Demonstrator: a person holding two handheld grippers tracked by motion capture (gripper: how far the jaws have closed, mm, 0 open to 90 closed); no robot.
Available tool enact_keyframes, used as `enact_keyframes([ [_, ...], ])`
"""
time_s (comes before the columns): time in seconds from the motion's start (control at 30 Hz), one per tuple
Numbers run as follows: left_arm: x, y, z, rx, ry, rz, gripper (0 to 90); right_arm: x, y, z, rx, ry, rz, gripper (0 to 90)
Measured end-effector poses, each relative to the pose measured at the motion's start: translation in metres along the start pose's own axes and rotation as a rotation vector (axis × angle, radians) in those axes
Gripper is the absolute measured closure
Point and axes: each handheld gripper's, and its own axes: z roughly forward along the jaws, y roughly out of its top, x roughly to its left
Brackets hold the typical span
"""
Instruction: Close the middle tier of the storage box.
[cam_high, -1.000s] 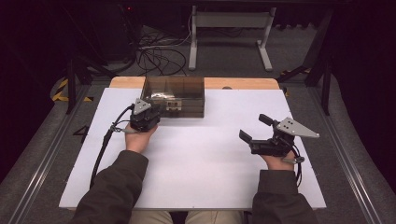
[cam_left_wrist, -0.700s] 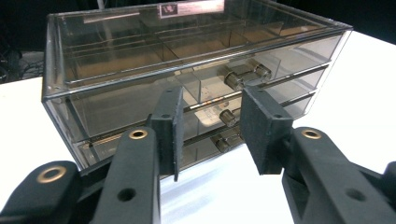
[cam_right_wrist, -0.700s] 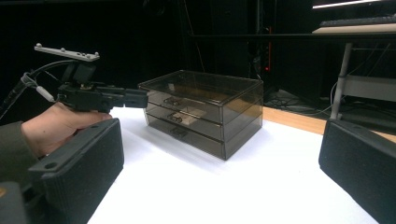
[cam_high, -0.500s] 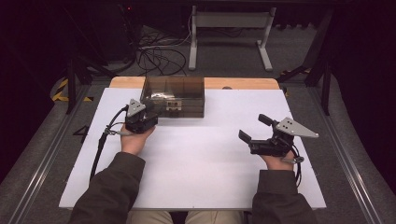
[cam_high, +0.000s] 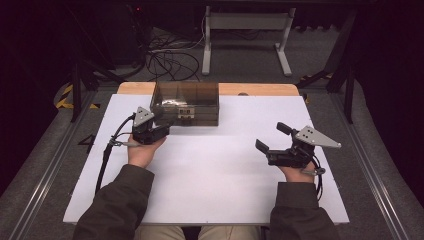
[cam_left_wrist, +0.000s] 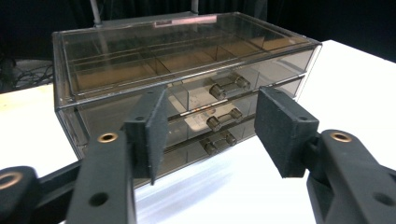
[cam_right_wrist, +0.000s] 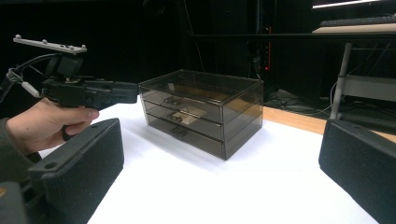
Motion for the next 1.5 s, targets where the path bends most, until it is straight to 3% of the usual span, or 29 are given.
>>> enact_keyframes([
  [0.6,-0.002,0.004,-0.017,-0.026,-0.010,-0.003,35.7,0.002,-0.001,0.001,0.006,0.001,-0.002,0.5],
  [1.5,-0.011,0.008,-0.047,-0.063,-0.051,0.030,24.5,0.004,-0.001,0.001,0.007,-0.013,-0.005,0.4],
])
